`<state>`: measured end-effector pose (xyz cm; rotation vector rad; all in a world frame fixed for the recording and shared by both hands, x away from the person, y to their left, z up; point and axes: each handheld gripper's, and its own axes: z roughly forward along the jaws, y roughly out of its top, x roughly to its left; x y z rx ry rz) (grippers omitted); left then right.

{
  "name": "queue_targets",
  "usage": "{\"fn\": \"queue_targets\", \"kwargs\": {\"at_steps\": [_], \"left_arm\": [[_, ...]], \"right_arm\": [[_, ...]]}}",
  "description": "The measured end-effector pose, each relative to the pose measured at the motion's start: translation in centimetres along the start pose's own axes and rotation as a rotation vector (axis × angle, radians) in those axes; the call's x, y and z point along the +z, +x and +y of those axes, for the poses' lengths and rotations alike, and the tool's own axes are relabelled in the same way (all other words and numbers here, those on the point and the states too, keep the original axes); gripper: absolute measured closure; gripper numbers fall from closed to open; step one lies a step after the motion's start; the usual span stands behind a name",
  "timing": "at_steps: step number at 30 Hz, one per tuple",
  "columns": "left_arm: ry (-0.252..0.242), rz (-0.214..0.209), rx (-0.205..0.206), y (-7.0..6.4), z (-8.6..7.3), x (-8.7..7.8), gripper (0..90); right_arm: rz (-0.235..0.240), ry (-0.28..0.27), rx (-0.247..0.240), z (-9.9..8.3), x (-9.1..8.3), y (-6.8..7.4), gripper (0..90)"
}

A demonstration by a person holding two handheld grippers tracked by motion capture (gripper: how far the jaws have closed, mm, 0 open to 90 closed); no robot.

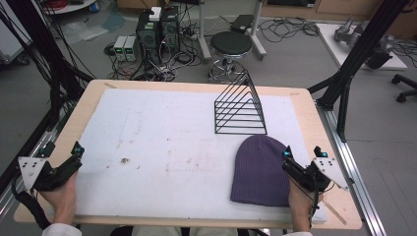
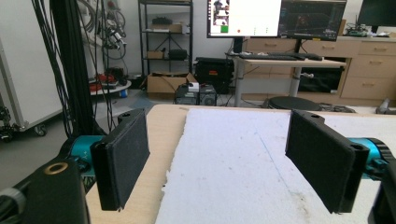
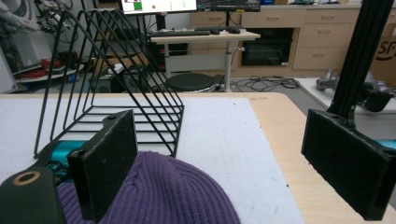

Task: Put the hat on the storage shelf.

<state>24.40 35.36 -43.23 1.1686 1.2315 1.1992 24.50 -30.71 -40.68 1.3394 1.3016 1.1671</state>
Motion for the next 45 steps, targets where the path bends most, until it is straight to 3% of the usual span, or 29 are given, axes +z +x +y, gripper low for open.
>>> {"fn": "queue_targets", "kwargs": {"at_steps": [24, 28, 33, 37, 45], "left_arm": [[0.009, -0.032, -0.014, -0.6, -0.1, 0.7, 21.6], [0.013, -0.039, -0.013, -0.7, -0.1, 0.8, 21.6], [0.015, -0.046, -0.014, -0.7, -0.2, 0.9, 21.6], [0.015, -0.046, -0.017, -0.7, -0.2, 0.9, 21.7], [0.011, -0.042, -0.016, -0.6, -0.2, 0.9, 21.7]], "right_arm": [[0.02, 0.079, -0.049, 0.1, 0.2, 0.1, 9.7], [0.037, 0.128, -0.026, 0.2, 0.8, 0.0, 9.7], [0.021, 0.144, -0.038, 0.5, 1.0, -0.3, 9.7], [0.014, 0.19, -0.028, 0.8, 1.3, -0.4, 9.7], [0.032, 0.247, -0.011, 1.3, 1.9, -0.4, 9.7]]}}
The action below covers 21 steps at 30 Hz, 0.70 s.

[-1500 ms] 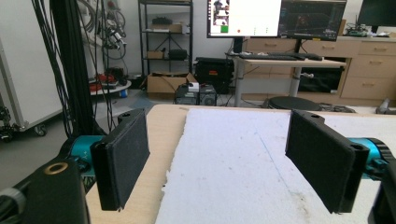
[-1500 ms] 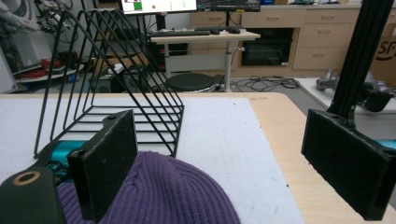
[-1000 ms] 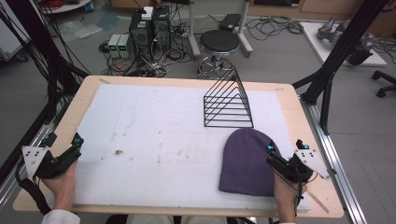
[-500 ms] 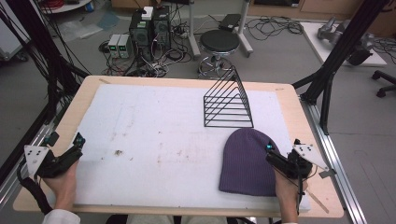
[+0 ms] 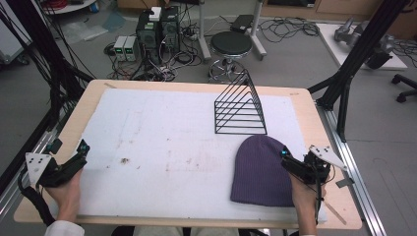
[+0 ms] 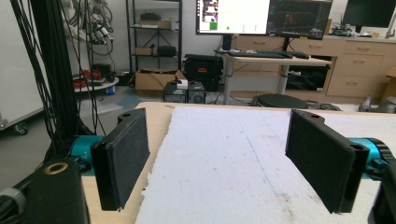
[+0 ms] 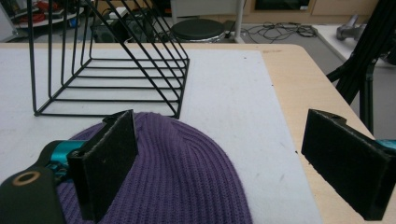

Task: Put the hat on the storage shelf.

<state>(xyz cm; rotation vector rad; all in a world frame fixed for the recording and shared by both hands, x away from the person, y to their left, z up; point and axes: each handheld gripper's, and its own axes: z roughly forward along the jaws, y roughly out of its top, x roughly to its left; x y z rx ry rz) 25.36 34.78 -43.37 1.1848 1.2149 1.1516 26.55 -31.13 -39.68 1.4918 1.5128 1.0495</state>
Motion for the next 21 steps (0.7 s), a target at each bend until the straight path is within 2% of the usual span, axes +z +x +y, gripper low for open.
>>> {"fn": "queue_targets", "kwargs": {"at_steps": [9, 13, 21], "left_arm": [[-0.004, 0.003, -0.003, 0.1, 0.0, -0.1, 21.6], [0.001, 0.005, -0.003, 0.2, 0.0, -0.1, 21.6], [0.004, 0.001, -0.004, 0.0, -0.1, 0.0, 21.4]], "right_arm": [[0.014, 0.047, -0.011, 0.1, 0.3, 0.2, 9.7], [0.021, 0.087, -0.046, 0.5, 0.7, 0.4, 9.7], [0.058, 0.15, -0.073, 1.3, 2.4, 0.7, 9.7]]}}
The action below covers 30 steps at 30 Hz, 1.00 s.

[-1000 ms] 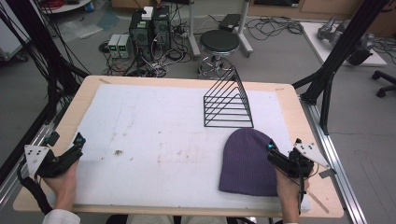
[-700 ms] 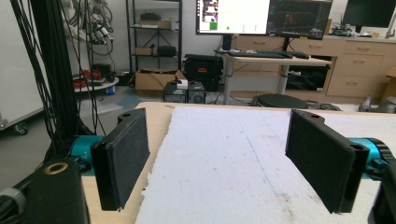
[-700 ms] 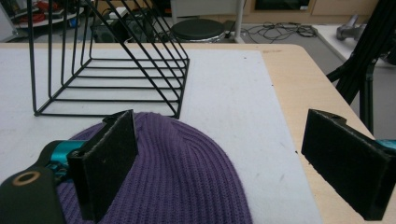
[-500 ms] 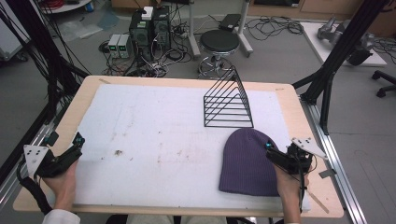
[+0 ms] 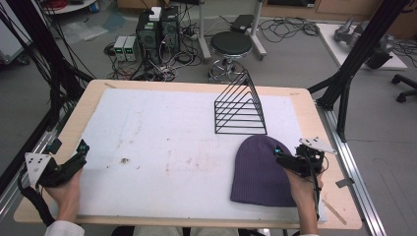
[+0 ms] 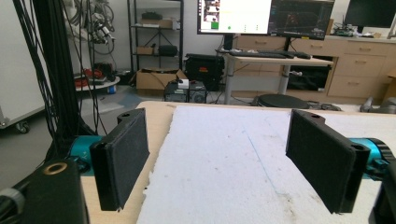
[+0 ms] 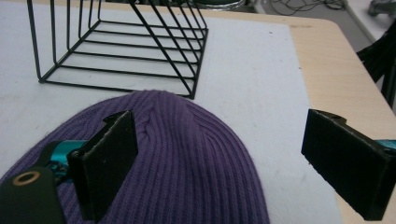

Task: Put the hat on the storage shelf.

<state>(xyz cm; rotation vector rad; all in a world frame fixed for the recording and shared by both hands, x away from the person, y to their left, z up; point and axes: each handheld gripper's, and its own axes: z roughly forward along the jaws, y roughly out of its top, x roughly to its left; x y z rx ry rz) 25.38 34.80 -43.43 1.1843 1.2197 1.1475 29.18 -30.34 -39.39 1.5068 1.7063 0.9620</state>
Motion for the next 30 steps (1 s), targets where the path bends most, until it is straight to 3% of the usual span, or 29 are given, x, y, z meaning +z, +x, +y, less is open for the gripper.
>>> {"fn": "queue_targets", "kwargs": {"at_steps": [5, 9, 15, 17, 22, 30], "left_arm": [[0.0, 0.005, -0.002, 0.0, 0.0, -0.1, 21.4], [-0.008, 0.018, 0.004, 0.0, 0.1, -0.3, 21.9], [-0.007, 0.016, -0.002, 0.0, 0.0, -0.3, 21.8], [-0.006, 0.013, -0.005, 0.0, 0.0, -0.2, 21.8], [-0.006, 0.013, -0.007, 0.0, 0.0, -0.2, 21.8], [-0.002, 0.012, -0.006, -0.2, 0.0, -0.2, 21.8]], "right_arm": [[0.036, 0.036, -0.034, 0.8, 1.3, 0.5, 9.7], [0.065, 0.032, -0.039, 1.0, 1.7, 0.3, 9.7], [0.078, 0.087, -0.042, 0.9, 3.3, -0.4, 9.7], [0.088, 0.133, -0.042, 1.0, 4.4, -0.7, 9.7], [0.102, 0.189, -0.054, 1.0, 6.1, -0.8, 9.7], [0.115, 0.252, -0.05, 0.9, 7.2, -1.0, 9.8]]}}
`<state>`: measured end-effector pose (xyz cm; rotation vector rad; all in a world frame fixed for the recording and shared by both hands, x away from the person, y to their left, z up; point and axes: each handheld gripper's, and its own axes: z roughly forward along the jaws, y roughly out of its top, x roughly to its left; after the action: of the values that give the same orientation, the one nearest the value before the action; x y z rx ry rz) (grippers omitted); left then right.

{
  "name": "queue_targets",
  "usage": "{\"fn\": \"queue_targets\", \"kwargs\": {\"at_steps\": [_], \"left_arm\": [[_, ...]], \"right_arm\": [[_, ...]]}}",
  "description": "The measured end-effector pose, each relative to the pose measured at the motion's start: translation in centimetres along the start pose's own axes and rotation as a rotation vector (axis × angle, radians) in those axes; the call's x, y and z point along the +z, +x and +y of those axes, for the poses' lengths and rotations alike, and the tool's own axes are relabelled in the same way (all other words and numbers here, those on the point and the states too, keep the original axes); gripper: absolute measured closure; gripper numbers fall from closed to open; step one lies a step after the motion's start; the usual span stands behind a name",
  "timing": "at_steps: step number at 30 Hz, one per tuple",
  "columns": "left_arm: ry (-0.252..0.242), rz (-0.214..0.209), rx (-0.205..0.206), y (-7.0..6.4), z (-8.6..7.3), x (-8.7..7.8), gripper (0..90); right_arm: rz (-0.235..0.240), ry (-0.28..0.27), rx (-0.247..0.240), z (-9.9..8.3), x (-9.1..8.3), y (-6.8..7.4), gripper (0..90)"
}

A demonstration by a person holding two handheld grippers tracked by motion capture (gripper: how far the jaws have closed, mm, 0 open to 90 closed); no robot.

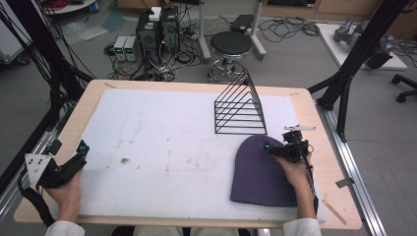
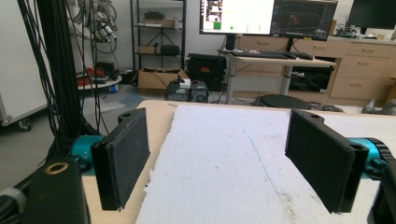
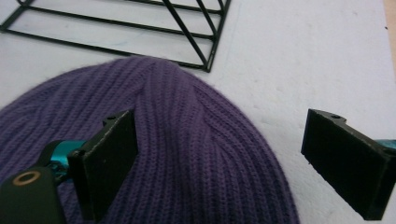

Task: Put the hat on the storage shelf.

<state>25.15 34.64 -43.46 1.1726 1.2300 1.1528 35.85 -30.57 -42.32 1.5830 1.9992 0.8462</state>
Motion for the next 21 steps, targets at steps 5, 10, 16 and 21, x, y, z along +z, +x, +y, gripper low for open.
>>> {"fn": "queue_targets", "kwargs": {"at_steps": [5, 10, 16, 21], "left_arm": [[0.0, -0.004, -0.001, 0.0, 0.0, 0.0, 21.8], [0.006, 0.0, 0.001, 0.0, 0.0, 0.0, 21.8], [0.01, -0.002, -0.003, 0.1, 0.0, -0.1, 21.8], [0.012, -0.009, -0.011, 0.1, -0.1, 0.0, 21.8]], "right_arm": [[0.015, 0.032, 0.015, 0.1, 0.5, -0.4, 9.8], [0.021, 0.083, 0.014, -0.1, 1.1, -0.3, 9.9], [0.016, 0.121, 0.029, -0.1, 1.3, -0.1, 16.7], [0.048, 0.122, 0.047, -0.4, 1.1, 0.2, 29.4]]}}
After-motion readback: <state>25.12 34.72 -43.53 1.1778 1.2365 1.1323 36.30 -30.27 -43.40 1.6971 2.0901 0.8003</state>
